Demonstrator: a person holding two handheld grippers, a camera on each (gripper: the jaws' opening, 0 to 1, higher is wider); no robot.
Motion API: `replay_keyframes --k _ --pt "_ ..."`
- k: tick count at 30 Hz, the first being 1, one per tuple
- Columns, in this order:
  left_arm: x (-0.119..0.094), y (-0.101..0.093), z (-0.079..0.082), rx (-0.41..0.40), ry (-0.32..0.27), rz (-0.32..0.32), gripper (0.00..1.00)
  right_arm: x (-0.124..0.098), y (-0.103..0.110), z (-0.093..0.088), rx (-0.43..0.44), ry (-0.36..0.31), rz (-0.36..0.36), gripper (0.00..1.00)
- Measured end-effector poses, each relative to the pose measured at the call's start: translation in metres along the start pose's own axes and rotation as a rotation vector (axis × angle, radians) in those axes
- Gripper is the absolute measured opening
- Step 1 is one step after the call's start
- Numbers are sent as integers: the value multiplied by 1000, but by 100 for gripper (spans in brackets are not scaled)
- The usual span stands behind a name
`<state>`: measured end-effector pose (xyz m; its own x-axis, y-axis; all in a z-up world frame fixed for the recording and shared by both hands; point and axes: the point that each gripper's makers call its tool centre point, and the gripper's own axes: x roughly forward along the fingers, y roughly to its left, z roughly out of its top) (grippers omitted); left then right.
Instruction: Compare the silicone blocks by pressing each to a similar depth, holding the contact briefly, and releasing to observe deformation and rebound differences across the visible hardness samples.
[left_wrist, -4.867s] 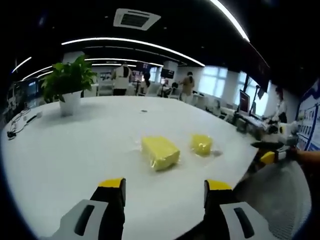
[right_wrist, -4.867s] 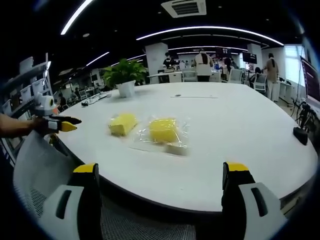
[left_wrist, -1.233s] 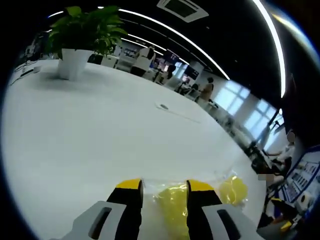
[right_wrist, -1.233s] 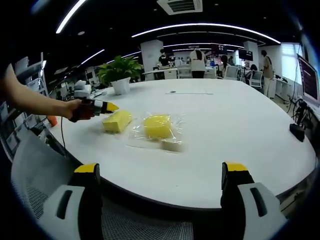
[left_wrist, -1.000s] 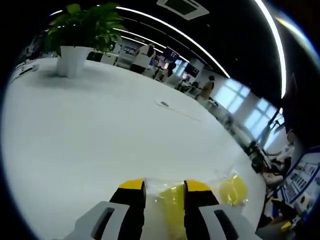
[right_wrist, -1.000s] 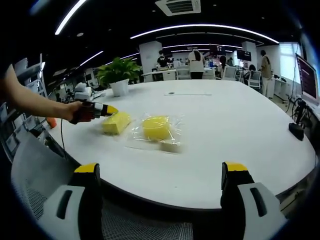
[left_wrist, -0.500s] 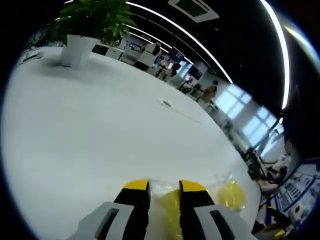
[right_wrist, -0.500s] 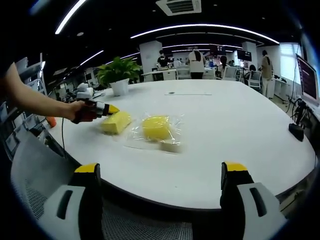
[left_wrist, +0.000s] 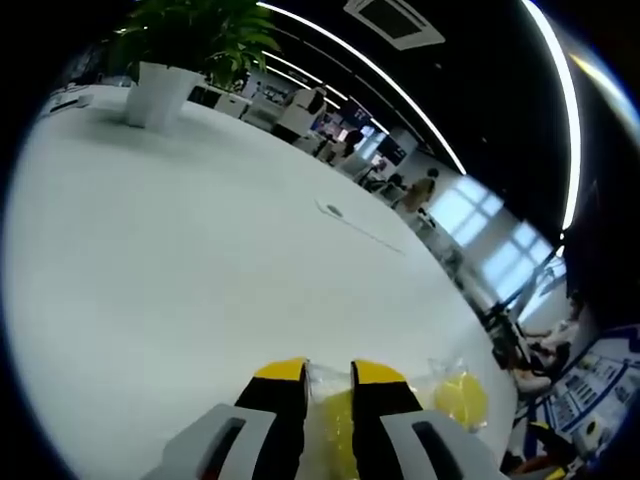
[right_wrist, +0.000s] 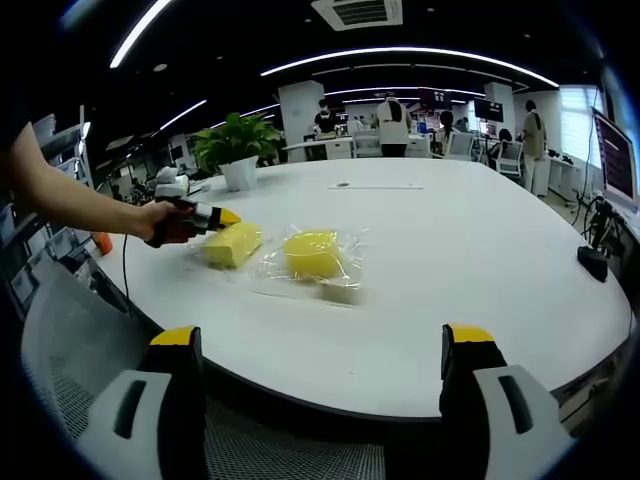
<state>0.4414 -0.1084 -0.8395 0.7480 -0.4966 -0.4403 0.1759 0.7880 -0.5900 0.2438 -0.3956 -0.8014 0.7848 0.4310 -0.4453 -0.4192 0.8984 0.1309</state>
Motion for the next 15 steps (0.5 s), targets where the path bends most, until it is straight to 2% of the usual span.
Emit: replay_keyframes --k 9,15 --pt "0 4 2 -31 -36 14 4 0 1 0 1 1 4 92" --pt "-1 6 0 28 -29 29 0 1 1 0 2 0 5 92"
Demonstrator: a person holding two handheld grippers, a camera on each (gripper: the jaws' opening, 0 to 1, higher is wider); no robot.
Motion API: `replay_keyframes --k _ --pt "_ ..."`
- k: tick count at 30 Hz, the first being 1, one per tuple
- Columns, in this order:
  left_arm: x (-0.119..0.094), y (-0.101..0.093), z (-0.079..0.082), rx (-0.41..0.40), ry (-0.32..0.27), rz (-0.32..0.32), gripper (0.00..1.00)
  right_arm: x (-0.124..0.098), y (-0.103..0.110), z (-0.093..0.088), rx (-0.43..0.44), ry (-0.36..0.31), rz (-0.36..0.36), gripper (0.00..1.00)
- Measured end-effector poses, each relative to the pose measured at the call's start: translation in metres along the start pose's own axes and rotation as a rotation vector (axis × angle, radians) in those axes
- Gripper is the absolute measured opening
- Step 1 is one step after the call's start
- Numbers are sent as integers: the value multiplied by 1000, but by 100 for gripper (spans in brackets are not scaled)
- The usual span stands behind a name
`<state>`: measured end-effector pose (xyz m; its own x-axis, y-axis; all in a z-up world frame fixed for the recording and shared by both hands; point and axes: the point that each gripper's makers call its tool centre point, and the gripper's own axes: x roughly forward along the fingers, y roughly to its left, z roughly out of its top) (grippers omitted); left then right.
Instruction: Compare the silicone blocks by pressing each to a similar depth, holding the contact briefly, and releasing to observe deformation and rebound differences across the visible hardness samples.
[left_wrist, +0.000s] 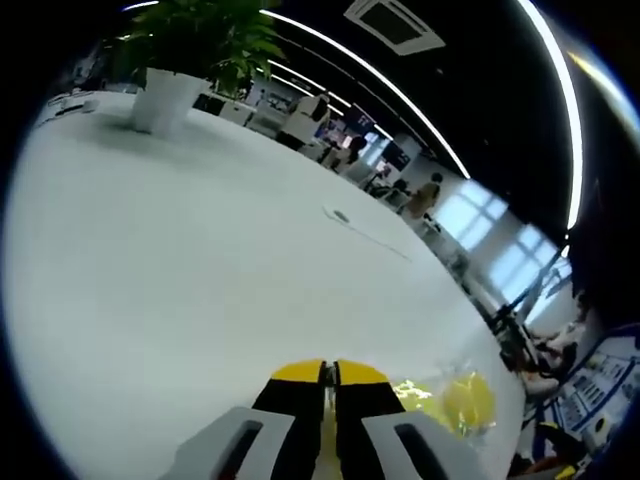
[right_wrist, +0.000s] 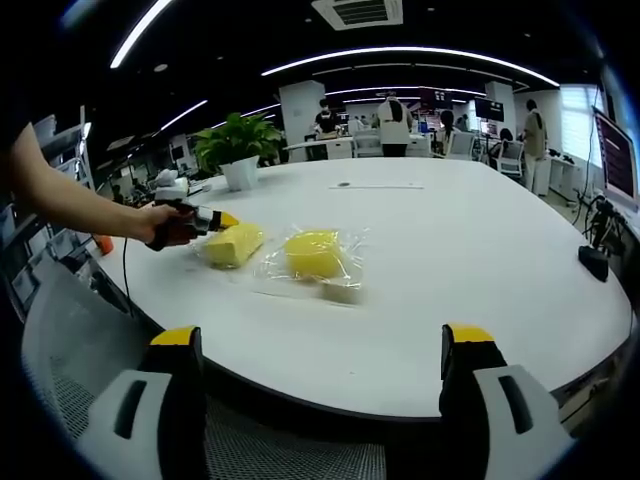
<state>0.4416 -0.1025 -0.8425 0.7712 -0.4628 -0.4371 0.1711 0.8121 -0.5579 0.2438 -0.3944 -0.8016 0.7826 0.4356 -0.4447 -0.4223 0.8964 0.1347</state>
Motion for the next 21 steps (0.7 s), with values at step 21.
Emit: replay_keyframes --k 21 --pt "-24 -50 36 54 -54 -126 0 0 1 2 -1 -11 3 92"
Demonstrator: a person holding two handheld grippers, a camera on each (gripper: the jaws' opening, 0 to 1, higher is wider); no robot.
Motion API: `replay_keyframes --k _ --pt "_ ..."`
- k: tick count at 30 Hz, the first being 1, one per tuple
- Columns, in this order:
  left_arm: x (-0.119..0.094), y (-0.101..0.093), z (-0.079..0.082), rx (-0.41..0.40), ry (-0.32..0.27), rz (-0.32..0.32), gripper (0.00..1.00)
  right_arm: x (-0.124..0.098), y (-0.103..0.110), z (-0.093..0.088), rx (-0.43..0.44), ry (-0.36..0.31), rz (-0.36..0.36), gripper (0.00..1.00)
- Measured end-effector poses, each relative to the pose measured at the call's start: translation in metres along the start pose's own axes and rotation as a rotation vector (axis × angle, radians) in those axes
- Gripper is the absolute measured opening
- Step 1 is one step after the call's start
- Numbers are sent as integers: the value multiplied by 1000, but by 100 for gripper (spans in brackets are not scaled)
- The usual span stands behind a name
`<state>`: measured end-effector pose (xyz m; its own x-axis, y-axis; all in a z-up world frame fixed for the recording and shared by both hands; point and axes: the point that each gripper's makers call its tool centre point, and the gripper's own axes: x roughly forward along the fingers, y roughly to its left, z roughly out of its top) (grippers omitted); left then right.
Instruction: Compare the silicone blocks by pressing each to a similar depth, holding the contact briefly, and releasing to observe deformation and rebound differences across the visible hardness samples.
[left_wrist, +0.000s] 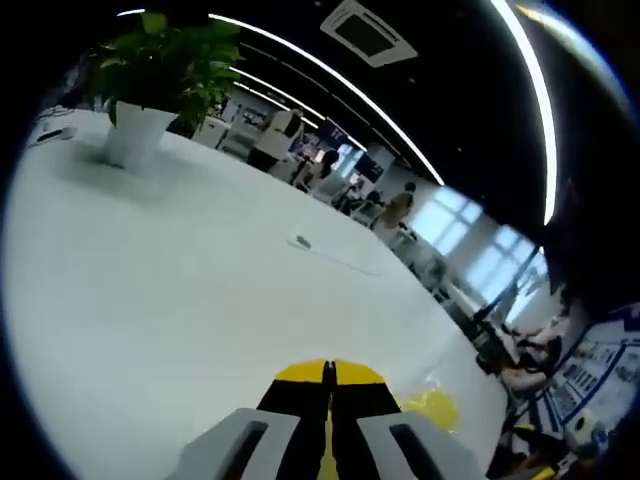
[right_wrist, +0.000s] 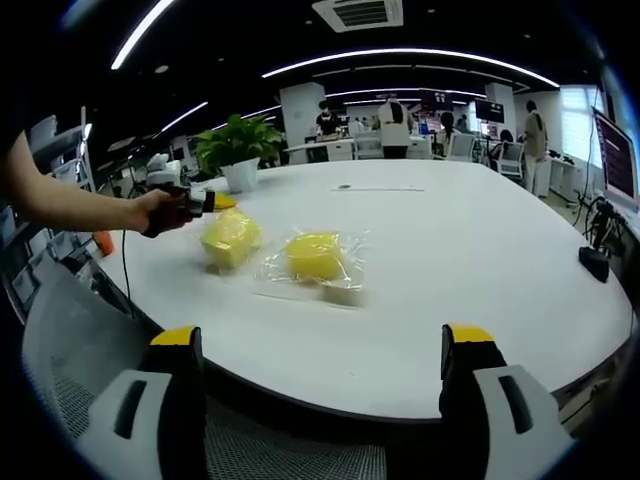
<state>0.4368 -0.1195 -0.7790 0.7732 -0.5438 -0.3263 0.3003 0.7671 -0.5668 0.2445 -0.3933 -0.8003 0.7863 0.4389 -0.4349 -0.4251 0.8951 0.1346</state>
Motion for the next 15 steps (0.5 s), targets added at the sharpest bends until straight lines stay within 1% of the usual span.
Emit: replay_keyframes --k 5,6,7,10,15 --pt "-6 -18 8 59 1 -45 0 0 0 1 0 -7 3 92" --pt "-7 -20 9 84 7 -45 0 0 0 1 0 -8 3 92" --pt "-7 -21 9 90 15 -40 0 0 1 1 0 -10 4 92" --pt "-10 -25 10 64 29 -49 0 -1 1 1 -2 -10 5 92" --pt "-20 -40 16 101 46 -70 0 -1 2 1 -5 -10 10 92"
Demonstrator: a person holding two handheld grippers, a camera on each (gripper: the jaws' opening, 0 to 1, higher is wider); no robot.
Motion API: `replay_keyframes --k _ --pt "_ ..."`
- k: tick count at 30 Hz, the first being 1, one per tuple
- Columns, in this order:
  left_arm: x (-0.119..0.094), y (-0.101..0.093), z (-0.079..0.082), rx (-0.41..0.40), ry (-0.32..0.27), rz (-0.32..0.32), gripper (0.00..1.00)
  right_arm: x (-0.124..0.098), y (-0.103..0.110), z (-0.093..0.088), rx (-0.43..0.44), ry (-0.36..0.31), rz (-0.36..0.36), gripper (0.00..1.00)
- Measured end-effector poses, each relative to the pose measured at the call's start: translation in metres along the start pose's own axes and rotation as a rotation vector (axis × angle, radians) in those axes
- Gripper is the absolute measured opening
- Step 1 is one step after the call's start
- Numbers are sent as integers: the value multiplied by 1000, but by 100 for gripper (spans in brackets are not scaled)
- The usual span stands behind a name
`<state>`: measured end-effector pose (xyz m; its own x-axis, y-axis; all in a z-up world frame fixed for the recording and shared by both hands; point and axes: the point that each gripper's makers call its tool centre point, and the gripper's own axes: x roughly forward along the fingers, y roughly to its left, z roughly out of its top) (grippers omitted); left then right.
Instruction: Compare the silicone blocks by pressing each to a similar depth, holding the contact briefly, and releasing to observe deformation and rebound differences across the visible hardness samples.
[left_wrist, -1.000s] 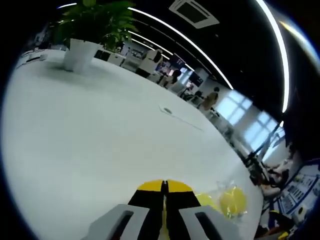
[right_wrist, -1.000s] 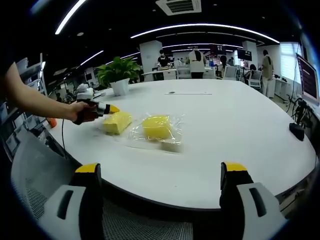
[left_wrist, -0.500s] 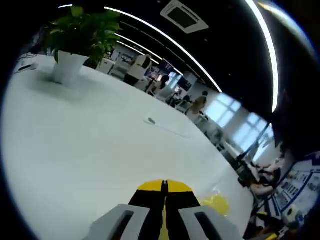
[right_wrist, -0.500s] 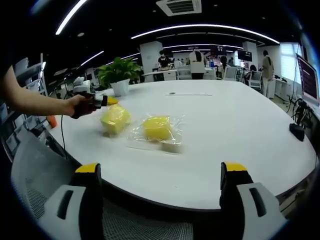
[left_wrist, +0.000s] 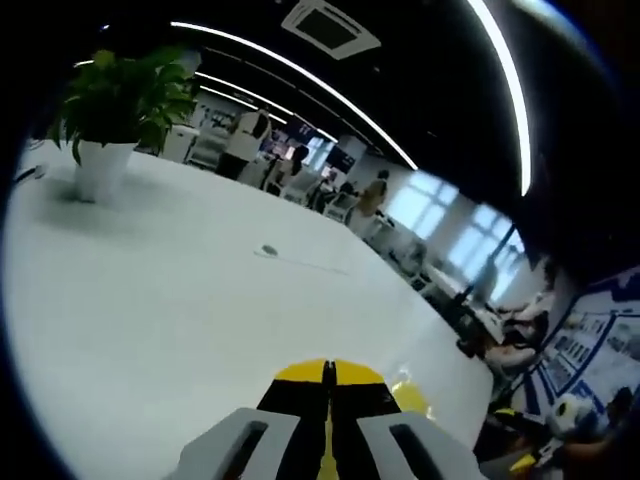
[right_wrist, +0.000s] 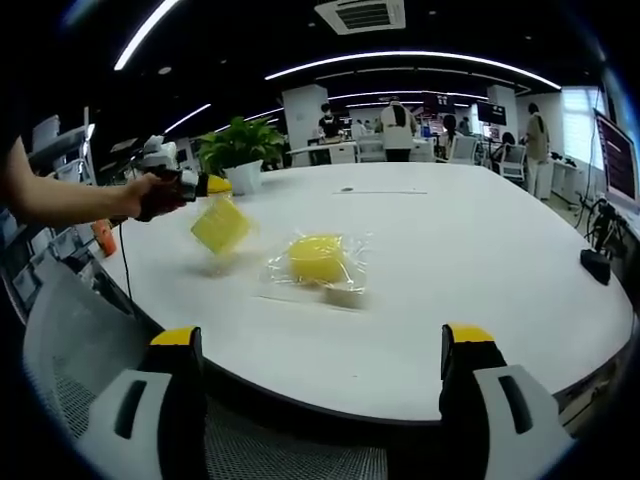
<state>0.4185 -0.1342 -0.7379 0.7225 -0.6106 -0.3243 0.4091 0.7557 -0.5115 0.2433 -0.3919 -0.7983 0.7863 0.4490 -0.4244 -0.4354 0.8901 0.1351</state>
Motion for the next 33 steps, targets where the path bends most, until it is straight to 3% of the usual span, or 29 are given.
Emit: replay_keyframes --k 7,15,18,21,24,29,33 --pt "-10 -11 8 -3 17 -10 0 -1 2 3 60 -22 29 91" --pt "-21 -41 26 49 -15 -62 0 -1 4 6 93 -35 40 92" --pt "-26 -57 35 58 -24 -101 0 -2 4 6 87 -32 42 93" --pt "-32 -79 44 81 -23 -153 0 -2 16 6 113 -23 122 96" --pt "-37 -98 50 97 -25 -200 0 -4 20 6 86 -15 148 96" --pt "-43 -122 50 140 1 -245 0 -6 30 9 88 15 197 94" --pt "-49 -139 49 154 3 -280 0 -7 37 24 65 -6 222 90"
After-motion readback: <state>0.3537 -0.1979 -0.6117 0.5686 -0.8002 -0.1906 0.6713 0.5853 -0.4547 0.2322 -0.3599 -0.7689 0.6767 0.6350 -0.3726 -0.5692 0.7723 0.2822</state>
